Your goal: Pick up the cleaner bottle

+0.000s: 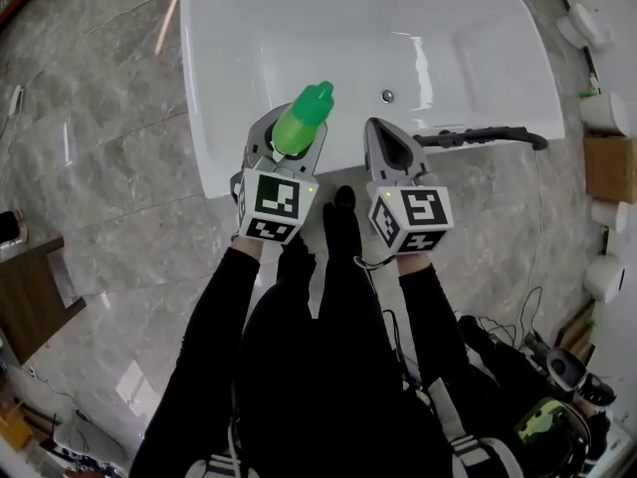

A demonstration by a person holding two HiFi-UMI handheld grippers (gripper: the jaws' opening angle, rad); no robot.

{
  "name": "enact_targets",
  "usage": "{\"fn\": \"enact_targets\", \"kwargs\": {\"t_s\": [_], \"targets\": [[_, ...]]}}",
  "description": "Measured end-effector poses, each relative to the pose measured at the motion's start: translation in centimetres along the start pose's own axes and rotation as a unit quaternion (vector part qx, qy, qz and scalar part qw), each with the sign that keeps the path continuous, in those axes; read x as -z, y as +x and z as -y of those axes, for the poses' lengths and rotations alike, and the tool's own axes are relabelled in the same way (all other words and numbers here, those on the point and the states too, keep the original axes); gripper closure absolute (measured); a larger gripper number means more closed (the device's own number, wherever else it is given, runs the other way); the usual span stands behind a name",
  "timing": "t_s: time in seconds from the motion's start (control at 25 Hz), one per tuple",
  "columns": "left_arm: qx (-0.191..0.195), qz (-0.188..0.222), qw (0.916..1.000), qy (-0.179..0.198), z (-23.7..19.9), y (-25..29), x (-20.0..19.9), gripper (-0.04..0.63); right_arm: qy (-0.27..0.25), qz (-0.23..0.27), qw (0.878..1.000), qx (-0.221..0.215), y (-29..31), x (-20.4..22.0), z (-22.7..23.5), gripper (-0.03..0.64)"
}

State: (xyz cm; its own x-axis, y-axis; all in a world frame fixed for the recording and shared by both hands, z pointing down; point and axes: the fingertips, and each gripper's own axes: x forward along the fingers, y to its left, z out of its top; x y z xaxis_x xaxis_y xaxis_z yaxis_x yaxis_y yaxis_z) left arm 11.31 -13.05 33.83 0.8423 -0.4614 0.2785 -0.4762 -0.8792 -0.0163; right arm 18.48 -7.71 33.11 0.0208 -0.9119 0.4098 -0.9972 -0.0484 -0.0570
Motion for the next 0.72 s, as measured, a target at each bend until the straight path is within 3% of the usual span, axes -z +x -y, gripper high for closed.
{"fn": "enact_targets", "kwargs": {"t_s": [0.32,0.72], "targets": [[0.032,0.003,0.9994,0.009,3.6,2.3,-2.5,0.394,0.019,0.015,0.999,0.034,-1.9,-1.2,5.0,0.615],[0.024,-0.003,0.9996,0.011,6.7,7.0,-4.6,0.394,0.03,0.021,0.998,0.043,-2.6,-1.2,12.8,0.615]]}}
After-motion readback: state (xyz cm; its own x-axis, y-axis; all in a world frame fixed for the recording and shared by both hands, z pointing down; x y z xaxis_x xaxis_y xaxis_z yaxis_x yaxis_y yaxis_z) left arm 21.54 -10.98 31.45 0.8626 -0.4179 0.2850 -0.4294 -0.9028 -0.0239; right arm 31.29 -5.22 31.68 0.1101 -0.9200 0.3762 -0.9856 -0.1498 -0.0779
